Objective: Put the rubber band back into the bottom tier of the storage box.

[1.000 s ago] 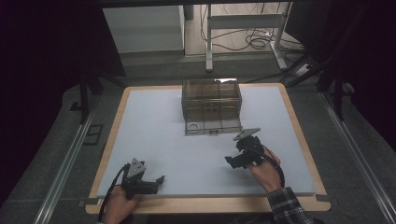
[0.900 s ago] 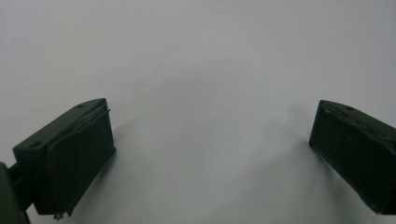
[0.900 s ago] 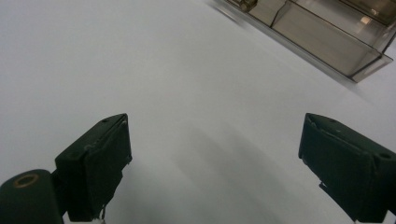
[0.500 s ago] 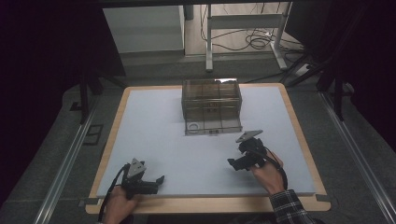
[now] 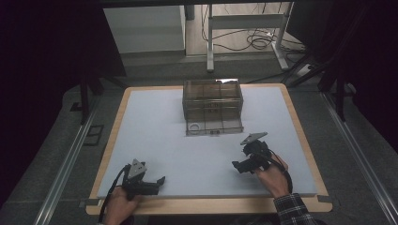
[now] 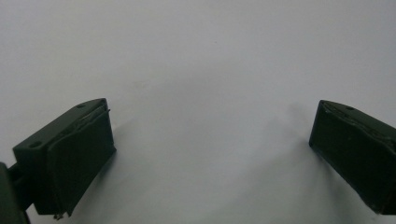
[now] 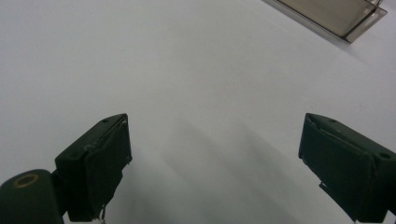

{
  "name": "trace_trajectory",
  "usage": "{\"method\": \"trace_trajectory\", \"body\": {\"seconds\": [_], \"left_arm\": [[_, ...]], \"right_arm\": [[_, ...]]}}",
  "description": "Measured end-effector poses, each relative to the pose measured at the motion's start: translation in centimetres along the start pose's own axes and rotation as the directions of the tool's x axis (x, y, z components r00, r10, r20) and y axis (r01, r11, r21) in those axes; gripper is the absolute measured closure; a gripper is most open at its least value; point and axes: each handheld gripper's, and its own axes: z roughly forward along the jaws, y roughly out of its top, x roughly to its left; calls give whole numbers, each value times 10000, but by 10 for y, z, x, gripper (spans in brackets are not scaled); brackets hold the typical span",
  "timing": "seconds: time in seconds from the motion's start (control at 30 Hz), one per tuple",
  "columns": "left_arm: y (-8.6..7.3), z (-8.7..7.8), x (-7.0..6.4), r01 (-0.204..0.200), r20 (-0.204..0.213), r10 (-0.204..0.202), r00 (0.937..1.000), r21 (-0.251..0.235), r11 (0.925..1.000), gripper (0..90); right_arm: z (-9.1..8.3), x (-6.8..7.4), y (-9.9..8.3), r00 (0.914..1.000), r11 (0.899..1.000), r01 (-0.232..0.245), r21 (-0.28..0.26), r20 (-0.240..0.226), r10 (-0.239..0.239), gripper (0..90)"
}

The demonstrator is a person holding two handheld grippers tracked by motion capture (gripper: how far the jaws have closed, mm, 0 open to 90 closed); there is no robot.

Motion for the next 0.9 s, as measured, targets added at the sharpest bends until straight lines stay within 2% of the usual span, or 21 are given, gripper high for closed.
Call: {"method": "trace_trajectory", "body": {"seconds": [0.57, 0.9], "left_arm": [[0, 0, 0, 2, -6, -2, 10000, -3, 10000, 0], [0, 0, 0, -2, -7, 2, 10000, -3, 10000, 0]], "right_arm": [[-9, -4, -11, 9997, 9997, -248, 50, 57, 248, 92], [-16, -12, -21, 9983, 9988, -475, 120, 335, 471, 91]]}}
